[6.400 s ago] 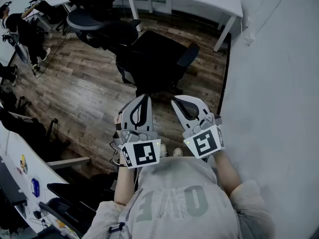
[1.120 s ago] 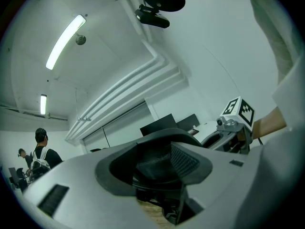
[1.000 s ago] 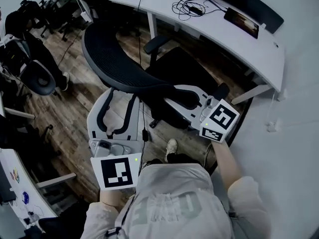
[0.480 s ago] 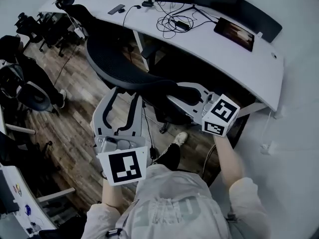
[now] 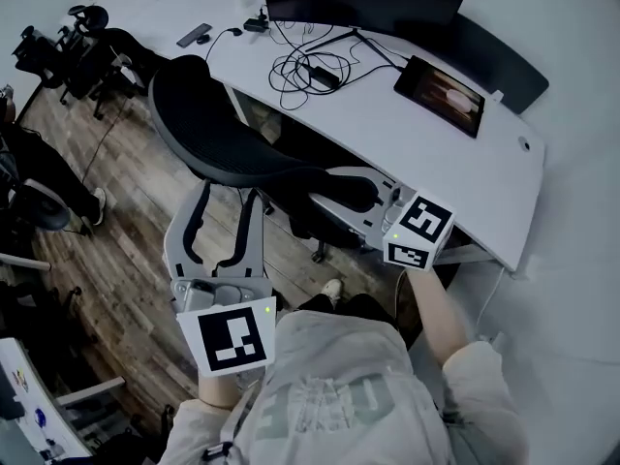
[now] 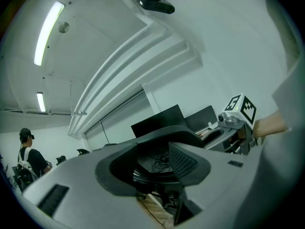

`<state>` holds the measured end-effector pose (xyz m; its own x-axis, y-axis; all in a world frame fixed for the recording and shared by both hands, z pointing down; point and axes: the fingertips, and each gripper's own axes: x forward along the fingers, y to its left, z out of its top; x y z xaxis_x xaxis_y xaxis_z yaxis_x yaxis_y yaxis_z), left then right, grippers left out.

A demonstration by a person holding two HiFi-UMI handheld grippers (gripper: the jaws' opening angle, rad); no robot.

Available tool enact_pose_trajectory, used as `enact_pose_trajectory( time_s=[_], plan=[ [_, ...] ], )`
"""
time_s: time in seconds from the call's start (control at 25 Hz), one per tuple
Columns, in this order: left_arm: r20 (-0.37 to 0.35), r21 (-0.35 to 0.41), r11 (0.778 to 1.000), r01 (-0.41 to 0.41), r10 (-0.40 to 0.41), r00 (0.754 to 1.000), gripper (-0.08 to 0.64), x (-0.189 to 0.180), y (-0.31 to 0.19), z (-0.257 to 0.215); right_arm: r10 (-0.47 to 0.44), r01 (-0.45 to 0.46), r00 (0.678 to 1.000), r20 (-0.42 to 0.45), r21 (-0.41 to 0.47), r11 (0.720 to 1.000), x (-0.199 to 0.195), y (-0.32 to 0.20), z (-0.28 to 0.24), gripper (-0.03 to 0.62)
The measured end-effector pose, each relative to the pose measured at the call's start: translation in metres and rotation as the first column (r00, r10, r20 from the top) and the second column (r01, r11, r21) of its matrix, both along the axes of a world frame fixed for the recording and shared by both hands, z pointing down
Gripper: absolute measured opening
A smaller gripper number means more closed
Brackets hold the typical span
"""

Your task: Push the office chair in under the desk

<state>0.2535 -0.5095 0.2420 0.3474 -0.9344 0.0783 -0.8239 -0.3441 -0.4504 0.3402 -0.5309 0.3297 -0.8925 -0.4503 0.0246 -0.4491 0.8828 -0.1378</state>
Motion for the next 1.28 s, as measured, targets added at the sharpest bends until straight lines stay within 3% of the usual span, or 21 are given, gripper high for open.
enact_pose_trajectory(
  time_s=[0.32,0.48,0.68,1.04,1.16,1.28],
  plan=[
    [0.019,-0.005,0.999,0.033,-0.033,0.999,0.198,0.057,-0.056,-0.003,-0.038,0.038,0.999,0.004,-0.019,0.999,0.055,-0.059,0.000,0.095],
    [-0.021,-0.020,0.997,0.076,-0.077,0.997,0.198,0.076,-0.077,-0.004,-0.075,0.074,0.997,-0.013,-0.025,0.997,0.074,-0.080,0.000,0.095],
    [0.005,0.002,0.996,0.093,-0.093,0.996,0.198,0.092,-0.089,-0.010,-0.119,0.119,0.993,-0.006,-0.022,0.993,0.089,-0.094,-0.002,0.095],
    [-0.021,-0.013,0.987,0.161,-0.161,0.987,0.198,0.101,-0.091,-0.006,-0.142,0.142,0.990,-0.012,-0.006,0.990,0.099,-0.097,-0.002,0.097],
    [-0.120,-0.031,0.984,0.176,-0.178,0.977,0.198,0.097,-0.087,-0.006,-0.129,0.130,0.991,-0.018,0.007,0.992,0.095,-0.095,-0.004,0.097],
    [-0.262,-0.036,0.981,0.191,-0.194,0.946,0.198,0.095,-0.077,-0.012,-0.075,0.077,0.997,-0.028,0.074,0.994,0.098,-0.089,-0.015,0.097]
  ],
)
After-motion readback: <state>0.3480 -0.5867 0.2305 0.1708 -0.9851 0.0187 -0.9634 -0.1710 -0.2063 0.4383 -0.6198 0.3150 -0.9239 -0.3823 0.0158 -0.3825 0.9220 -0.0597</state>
